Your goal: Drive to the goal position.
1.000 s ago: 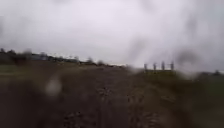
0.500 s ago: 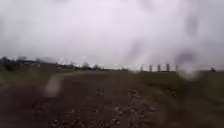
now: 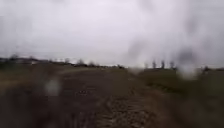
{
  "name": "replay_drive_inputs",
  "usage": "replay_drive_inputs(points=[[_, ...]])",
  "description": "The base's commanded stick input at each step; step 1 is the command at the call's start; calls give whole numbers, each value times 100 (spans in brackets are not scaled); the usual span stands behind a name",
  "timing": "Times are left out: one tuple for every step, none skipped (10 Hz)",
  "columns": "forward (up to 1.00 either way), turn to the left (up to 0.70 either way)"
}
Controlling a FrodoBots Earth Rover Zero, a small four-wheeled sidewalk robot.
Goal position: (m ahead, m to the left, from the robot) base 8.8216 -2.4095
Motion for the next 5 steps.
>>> replay_drive_inputs(points=[[100, 14], [100, 26], [100, 32], [100, 39], [100, 40]])
